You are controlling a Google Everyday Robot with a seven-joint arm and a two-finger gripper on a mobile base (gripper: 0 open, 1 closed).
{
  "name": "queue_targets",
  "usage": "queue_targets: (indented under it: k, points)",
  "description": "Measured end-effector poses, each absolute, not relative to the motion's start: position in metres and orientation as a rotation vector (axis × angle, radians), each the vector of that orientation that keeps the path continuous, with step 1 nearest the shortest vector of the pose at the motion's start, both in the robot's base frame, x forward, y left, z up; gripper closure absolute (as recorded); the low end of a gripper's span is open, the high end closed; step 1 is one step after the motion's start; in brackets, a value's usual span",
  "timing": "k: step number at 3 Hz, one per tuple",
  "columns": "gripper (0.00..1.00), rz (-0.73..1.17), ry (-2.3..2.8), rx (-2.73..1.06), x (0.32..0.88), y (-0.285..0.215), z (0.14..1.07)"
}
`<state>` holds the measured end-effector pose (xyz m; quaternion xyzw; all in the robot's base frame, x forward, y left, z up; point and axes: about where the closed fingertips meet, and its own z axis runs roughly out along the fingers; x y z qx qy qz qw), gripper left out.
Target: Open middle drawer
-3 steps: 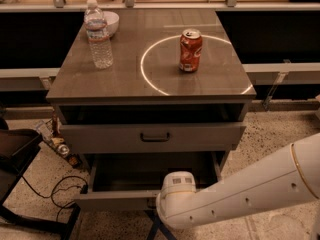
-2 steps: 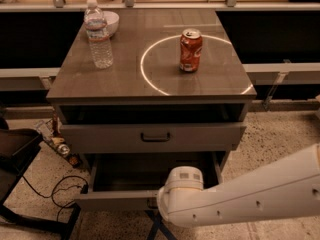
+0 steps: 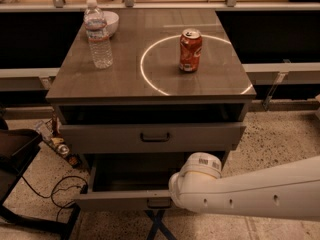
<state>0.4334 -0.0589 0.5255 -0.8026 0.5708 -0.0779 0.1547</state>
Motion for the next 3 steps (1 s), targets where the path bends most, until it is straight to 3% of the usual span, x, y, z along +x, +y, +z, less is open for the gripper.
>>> queue_targets:
  k: [3]
  points:
    - [1.0,-0.27,1.567,-2.395,0.538,-0.101,0.508]
